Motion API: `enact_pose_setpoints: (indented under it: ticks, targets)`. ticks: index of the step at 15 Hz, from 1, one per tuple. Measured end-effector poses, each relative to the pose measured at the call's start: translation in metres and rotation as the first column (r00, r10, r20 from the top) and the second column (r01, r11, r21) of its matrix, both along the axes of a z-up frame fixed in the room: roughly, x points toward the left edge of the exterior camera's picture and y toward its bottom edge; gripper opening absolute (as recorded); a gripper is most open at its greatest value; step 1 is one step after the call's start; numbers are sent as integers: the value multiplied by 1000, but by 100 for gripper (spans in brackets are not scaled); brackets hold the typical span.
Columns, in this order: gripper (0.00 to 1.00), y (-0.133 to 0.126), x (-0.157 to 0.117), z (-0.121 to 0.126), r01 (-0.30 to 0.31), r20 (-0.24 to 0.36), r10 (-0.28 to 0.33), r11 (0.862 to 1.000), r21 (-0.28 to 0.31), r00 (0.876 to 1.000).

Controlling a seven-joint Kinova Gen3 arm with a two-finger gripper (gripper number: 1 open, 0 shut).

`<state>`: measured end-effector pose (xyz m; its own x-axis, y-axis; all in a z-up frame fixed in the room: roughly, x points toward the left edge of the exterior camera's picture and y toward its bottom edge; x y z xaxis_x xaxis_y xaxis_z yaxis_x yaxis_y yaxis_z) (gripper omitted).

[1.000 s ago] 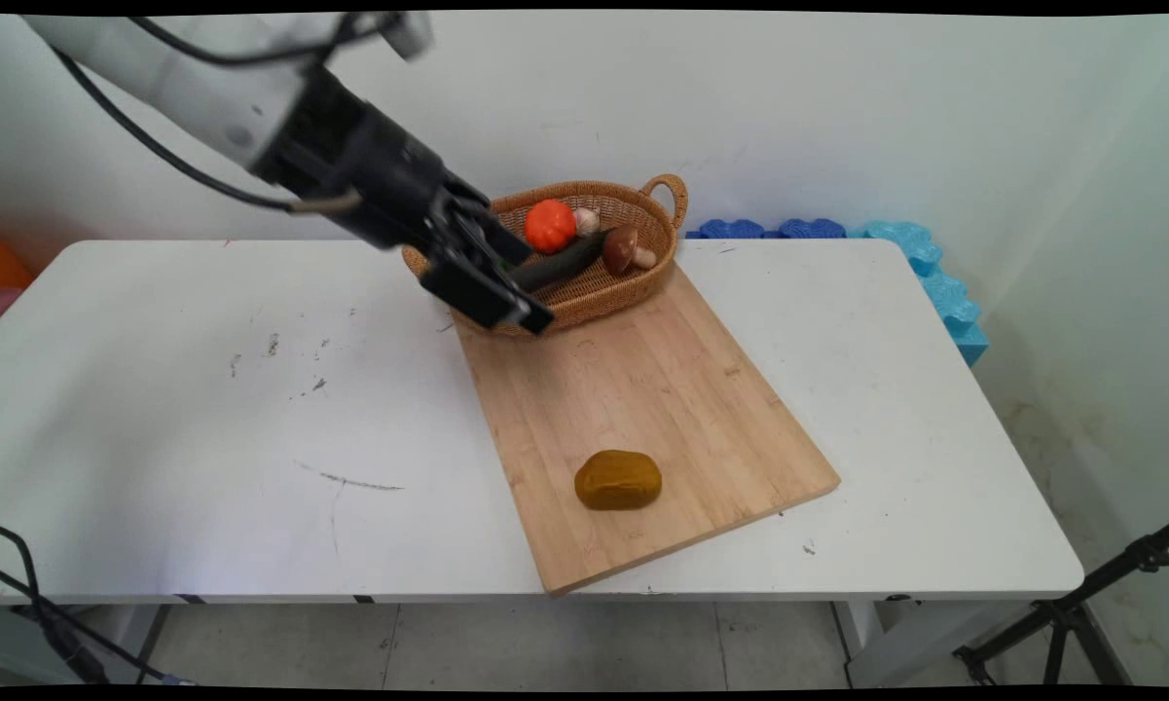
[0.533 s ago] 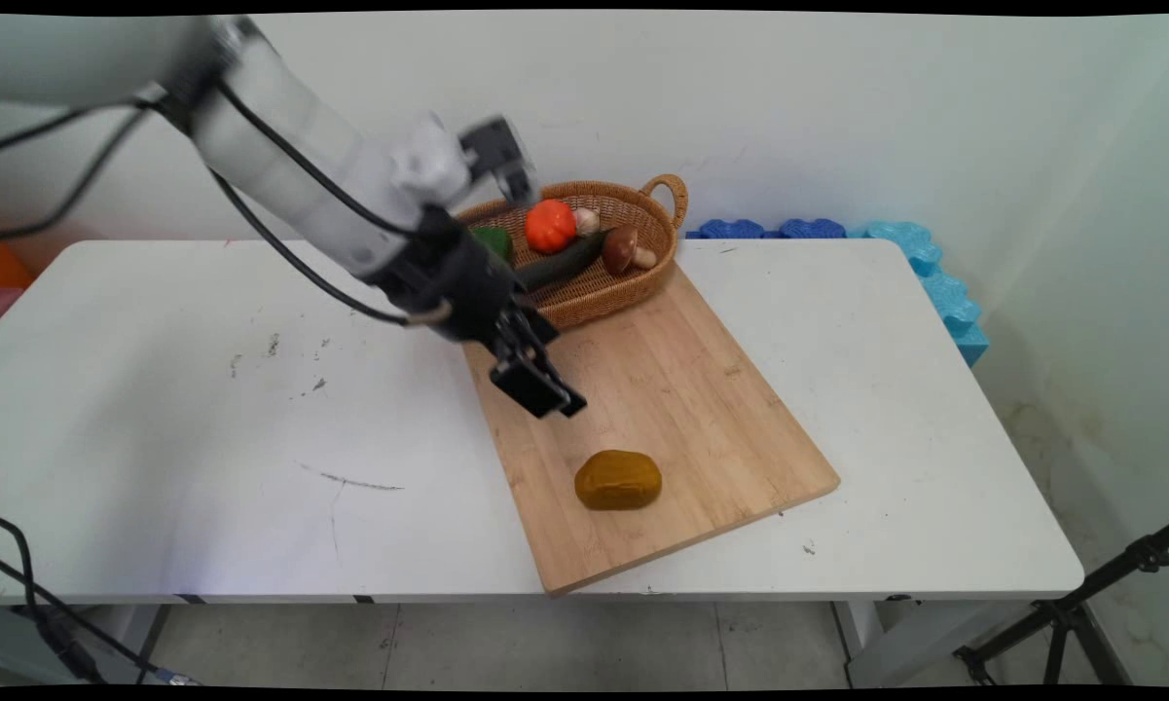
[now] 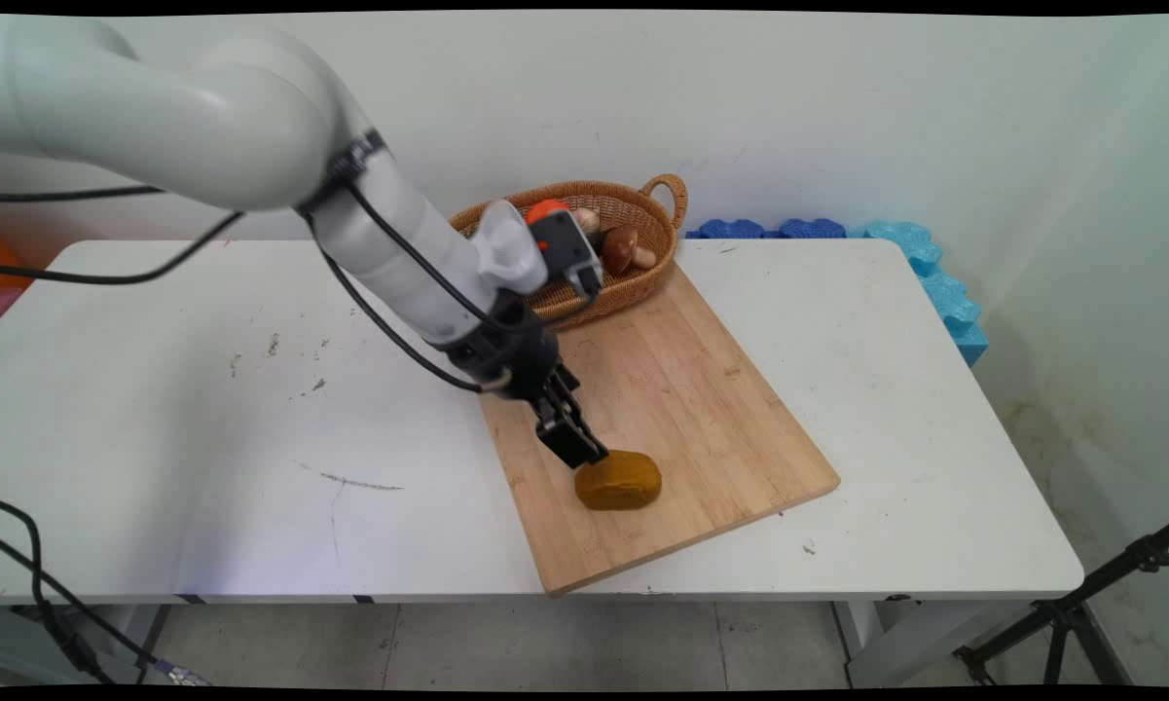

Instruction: Pick up the potato from the cutting board

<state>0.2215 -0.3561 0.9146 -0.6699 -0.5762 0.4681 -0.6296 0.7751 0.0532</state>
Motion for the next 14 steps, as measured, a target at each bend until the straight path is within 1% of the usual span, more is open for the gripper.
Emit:
enact_pose_setpoints:
  ticks: [3,6,12,13,14]
  targets:
    - [100,-7,-15,-22,4,24,-5,1000,12,1000]
    - [100,-11,-28,-39,15,34,-15,1000,23,999]
    - [100,-17,-44,-59,37,52,-38,999,31,998]
    - [0,-18,-46,-62,39,55,-40,999,32,998]
    - [0,-18,-47,-64,41,58,-42,999,32,997]
